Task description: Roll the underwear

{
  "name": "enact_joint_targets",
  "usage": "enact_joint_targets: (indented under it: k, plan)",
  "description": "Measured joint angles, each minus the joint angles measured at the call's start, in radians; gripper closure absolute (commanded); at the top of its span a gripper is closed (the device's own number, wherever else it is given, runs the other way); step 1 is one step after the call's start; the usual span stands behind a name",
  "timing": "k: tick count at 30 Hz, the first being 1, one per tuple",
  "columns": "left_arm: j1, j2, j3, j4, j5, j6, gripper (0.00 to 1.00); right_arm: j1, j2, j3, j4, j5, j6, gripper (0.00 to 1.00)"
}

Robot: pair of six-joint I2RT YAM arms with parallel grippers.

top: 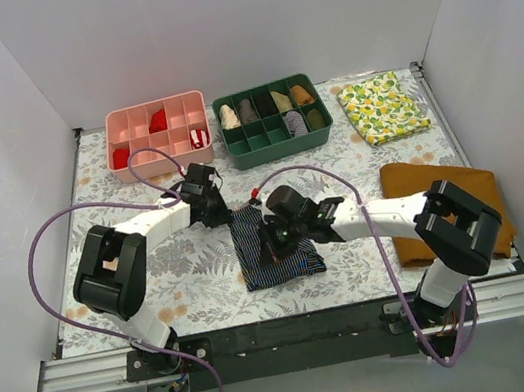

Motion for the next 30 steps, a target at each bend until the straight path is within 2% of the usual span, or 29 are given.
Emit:
enact_joint_targets:
  k: [13,26,30]
  plan:
    - [0.0,0.035,0.017,0.0,0.0,0.003,0.86,0.117,0.143,0.02,0.071,0.017,0.003,0.99]
    - [0.005,0.051,0.032,0.005,0.005,0.003,0.86,0.169,0.142,0.012,0.051,0.031,0.0,0.99]
    - [0.005,0.051,0.032,0.005,0.006,0.006,0.86,0.175,0.046,-0.034,0.047,0.074,0.0,0.99]
